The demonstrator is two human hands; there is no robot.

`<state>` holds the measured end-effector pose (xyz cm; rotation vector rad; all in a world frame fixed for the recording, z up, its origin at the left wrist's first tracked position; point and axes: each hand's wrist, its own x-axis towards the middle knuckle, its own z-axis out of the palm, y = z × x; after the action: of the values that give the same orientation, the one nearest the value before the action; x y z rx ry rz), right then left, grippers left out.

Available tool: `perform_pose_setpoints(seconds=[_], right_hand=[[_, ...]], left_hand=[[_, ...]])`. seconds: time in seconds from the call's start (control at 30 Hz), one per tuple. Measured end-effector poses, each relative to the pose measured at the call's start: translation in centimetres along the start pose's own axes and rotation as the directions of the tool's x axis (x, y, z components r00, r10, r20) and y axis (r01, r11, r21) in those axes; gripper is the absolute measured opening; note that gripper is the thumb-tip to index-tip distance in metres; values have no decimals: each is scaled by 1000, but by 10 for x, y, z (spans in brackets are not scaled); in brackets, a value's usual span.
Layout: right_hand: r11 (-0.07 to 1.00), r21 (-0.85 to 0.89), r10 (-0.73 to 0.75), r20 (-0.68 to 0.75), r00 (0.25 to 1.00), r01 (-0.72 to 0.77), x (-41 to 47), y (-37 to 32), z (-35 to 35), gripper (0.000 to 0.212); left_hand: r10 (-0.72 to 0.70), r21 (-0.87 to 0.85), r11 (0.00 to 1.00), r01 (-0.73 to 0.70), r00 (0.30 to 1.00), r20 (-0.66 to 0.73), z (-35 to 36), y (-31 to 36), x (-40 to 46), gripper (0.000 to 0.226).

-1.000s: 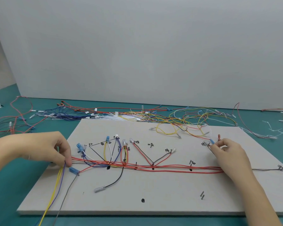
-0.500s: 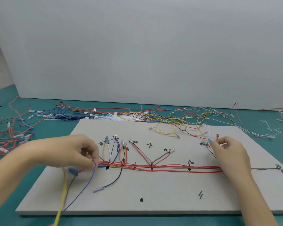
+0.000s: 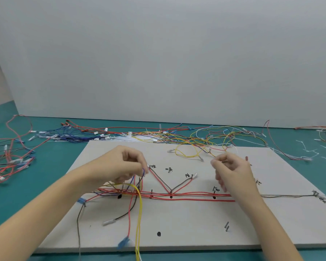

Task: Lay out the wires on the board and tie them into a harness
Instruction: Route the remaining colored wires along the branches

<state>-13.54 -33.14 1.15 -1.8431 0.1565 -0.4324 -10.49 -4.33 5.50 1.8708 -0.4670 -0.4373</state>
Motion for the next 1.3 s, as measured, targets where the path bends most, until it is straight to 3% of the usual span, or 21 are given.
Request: perform_pose_setpoints(seconds=[0.13,0.23,0.3,0.4,0.63,0.73,0.8,0.93,1.1,1.17,1.23,1.3], right_hand=[[996,88,-9,350,937,-23,-21,-28,25,9],[990,100,6,658,753,-96,-43,-42,47,19],[988,97,5,756,655,-120,-57,-46,62,22],[982,129,-15,785,619,-140,-70,-51,79,24],[899,287,12,738,675,-330,-71,-58,82,26],[923,254,24,711,703,-288,-66,-58,77,25],[934,233,48,669,742,-270,-64,-58,76,23],[918,267,64,633,771,-295,-63,-62,73,18],[952,244,-17,650,759,-187,-73,-75,65,12],[955,256,-75,704,706,-153,-82,-78,64,11],[973,206,-113,822,558,-107,-94,-81,63,9],[990,95,-130,909,397,108,-105,-81,63,15]], left_hand=[[64,-24,997,-67,989,-136,8,2,2,16],[109,3,994,-112,962,-249,11,1,4,22],[120,19,993,-119,949,-292,11,1,5,21],[128,22,992,-127,939,-318,13,0,7,21],[164,41,986,-160,924,-345,9,-5,2,25],[151,38,989,-146,961,-230,3,-5,-2,29],[110,33,994,-107,988,-112,0,-2,-7,16],[60,54,997,-62,998,32,-4,-1,-11,34],[-69,-83,994,66,997,-33,-2,0,-4,37],[-75,-102,992,67,994,-76,-1,2,1,35],[-56,-132,990,42,992,-109,-1,1,4,36],[-26,-148,989,7,991,-130,-2,1,5,36]])
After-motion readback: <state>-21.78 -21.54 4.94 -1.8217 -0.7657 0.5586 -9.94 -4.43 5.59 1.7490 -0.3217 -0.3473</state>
